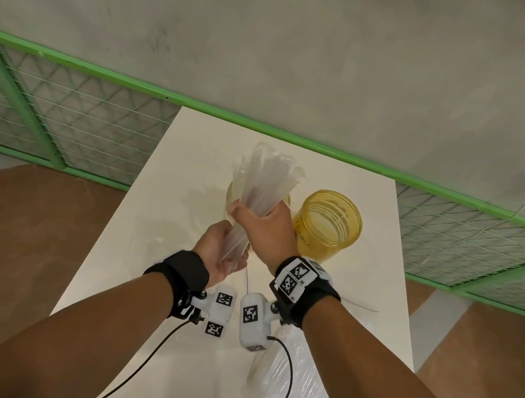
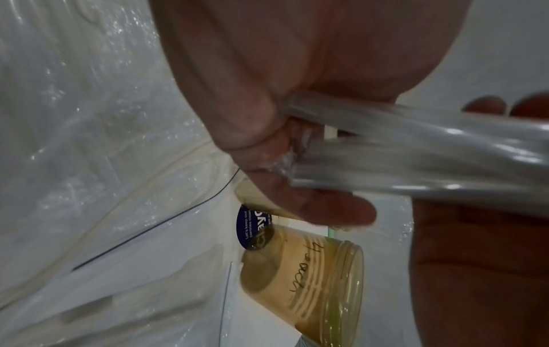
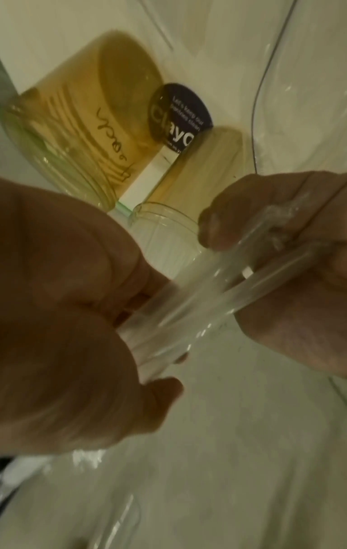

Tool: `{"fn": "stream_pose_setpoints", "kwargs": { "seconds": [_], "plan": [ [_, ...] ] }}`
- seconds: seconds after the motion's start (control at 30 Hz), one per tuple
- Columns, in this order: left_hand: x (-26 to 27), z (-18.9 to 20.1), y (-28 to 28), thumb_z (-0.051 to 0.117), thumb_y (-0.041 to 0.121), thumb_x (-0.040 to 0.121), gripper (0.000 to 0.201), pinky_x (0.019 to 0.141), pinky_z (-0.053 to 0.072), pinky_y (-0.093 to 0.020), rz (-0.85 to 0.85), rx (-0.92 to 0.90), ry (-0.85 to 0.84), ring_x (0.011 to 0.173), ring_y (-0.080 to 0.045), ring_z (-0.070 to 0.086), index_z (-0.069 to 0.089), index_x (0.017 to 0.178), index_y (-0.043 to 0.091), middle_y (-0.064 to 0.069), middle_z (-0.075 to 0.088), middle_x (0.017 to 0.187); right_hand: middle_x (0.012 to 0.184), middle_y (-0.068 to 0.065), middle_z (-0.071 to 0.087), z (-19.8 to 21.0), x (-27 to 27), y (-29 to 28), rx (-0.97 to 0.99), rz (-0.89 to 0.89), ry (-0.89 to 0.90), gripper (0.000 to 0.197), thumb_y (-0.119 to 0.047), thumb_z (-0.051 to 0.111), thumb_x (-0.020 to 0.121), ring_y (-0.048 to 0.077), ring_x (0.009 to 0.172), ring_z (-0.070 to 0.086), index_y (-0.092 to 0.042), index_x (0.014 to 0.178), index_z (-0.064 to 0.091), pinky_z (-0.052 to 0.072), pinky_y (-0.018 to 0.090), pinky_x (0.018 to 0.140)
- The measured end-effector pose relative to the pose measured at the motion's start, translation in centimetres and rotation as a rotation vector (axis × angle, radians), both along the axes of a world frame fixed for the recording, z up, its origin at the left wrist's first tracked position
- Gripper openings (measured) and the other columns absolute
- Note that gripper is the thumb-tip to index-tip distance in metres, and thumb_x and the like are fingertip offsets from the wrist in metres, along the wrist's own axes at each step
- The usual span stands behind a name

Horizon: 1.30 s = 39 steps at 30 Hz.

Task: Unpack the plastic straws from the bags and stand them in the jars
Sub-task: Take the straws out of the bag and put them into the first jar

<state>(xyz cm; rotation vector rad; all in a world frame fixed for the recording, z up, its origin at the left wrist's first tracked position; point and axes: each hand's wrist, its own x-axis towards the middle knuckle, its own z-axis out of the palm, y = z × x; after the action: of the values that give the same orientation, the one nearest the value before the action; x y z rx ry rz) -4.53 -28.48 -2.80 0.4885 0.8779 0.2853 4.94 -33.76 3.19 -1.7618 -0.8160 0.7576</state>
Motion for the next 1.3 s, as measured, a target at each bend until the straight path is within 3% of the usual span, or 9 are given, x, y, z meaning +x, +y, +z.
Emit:
{"fn": "stream_pose_setpoints", "kwargs": {
  "seconds": [0.07, 0.2, 0.37, 0.47, 0.6, 0.8, 1.03, 1.2, 1.3],
  "plan": [
    [0.2, 0.1, 0.0, 0.042, 0.044, 0.099, 0.036, 0.041, 0.042, -0.02, -0.026, 0.028, 0.023, 0.055, -0.013, 0.048, 0.065, 0.103, 0.017, 0.0, 0.055, 0.068, 0.084, -0.005, 0.075, 0.1, -0.2, 0.1, -0.062, 0.081, -0.035, 0.026, -0.042, 0.074, 0.079, 0.009, 0.077, 0.073, -0.023, 0.097, 0.071, 0.061, 0.034, 0.07],
    [0.1, 0.2, -0.1, 0.042, 0.034, 0.1, 0.029, 0.044, 0.046, -0.02, -0.092, 0.042, 0.017, 0.062, -0.018, 0.061, 0.063, 0.101, 0.014, -0.007, 0.066, 0.076, 0.088, -0.007, 0.075, 0.5, 1.0, 0.4, -0.069, 0.093, -0.091, 0.024, -0.044, 0.07, 0.079, 0.008, 0.085, 0.071, -0.027, 0.096, 0.072, 0.059, 0.039, 0.083],
    [0.4, -0.1, 0.6, 0.033, 0.024, 0.101, 0.031, 0.036, 0.027, -0.02, -0.063, 0.202, 0.152, 0.048, -0.016, 0.043, 0.055, 0.105, 0.004, -0.012, 0.054, 0.073, 0.09, -0.007, 0.074, 1.0, 2.5, -0.1, -0.072, 0.177, -0.07, 0.012, -0.032, 0.076, 0.084, 0.009, 0.088, 0.07, -0.026, 0.093, 0.071, 0.056, 0.035, 0.088],
    [0.8, 0.6, 1.5, 0.034, 0.02, 0.1, 0.033, 0.043, 0.039, -0.024, -0.104, 0.357, 0.24, 0.054, -0.021, 0.057, 0.061, 0.098, 0.001, -0.014, 0.062, 0.073, 0.086, -0.006, 0.074, 1.0, 3.0, 0.3, -0.059, 0.129, -0.08, 0.009, -0.032, 0.075, 0.086, 0.012, 0.086, 0.071, -0.025, 0.09, 0.072, 0.057, 0.04, 0.087],
    [1.0, -0.2, 3.3, 0.047, 0.03, 0.098, 0.025, 0.064, 0.06, -0.04, -0.187, 0.633, 0.471, 0.087, -0.028, 0.07, 0.058, 0.11, 0.011, -0.012, 0.068, 0.103, 0.083, -0.005, 0.075, 1.6, 4.3, 1.2, -0.024, 0.021, -0.112, 0.007, -0.033, 0.074, 0.082, 0.016, 0.084, 0.071, -0.027, 0.085, 0.073, 0.059, 0.046, 0.085],
    [1.1, -1.4, 4.6, 0.057, 0.02, 0.097, 0.036, 0.085, 0.037, -0.026, -0.039, 0.949, 0.585, 0.108, -0.024, 0.054, 0.045, 0.131, 0.015, -0.01, 0.043, 0.135, 0.084, -0.005, 0.074, 2.5, 7.4, 2.7, 0.026, -0.164, -0.127, 0.006, -0.034, 0.075, 0.083, 0.015, 0.084, 0.071, -0.028, 0.085, 0.072, 0.06, 0.043, 0.082],
    [2.5, -2.4, 5.7, 0.058, 0.028, 0.097, 0.041, 0.084, 0.044, -0.03, -0.148, 1.03, 0.623, 0.1, -0.03, 0.061, 0.041, 0.132, 0.017, -0.012, 0.042, 0.136, 0.086, -0.004, 0.074, -0.2, 7.6, 4.6, -0.152, -0.127, -0.292, 0.033, -0.049, 0.071, 0.082, 0.017, 0.082, 0.07, -0.02, 0.098, 0.074, 0.051, 0.028, 0.067],
    [2.7, -2.7, 5.4, 0.055, 0.028, 0.096, 0.044, 0.081, 0.045, -0.032, -0.145, 1.017, 0.63, 0.097, -0.028, 0.061, 0.037, 0.135, 0.019, -0.011, 0.045, 0.134, 0.124, 0.003, 0.058, -1.8, 6.7, 4.9, -0.349, 0.047, -0.527, 0.071, -0.051, 0.079, 0.077, 0.025, 0.103, 0.064, -0.012, 0.13, 0.052, 0.056, 0.042, 0.088],
    [2.8, -2.8, 5.4, 0.055, 0.028, 0.096, 0.044, 0.08, 0.047, -0.033, -0.144, 1.021, 0.622, 0.096, -0.027, 0.062, 0.036, 0.135, 0.02, -0.011, 0.047, 0.133, 0.138, 0.001, 0.04, -1.6, 6.4, 5.1, -0.335, 0.157, -0.601, 0.087, -0.05, 0.084, 0.073, 0.025, 0.113, 0.06, -0.022, 0.144, 0.042, 0.053, 0.043, 0.094]
  ]
}}
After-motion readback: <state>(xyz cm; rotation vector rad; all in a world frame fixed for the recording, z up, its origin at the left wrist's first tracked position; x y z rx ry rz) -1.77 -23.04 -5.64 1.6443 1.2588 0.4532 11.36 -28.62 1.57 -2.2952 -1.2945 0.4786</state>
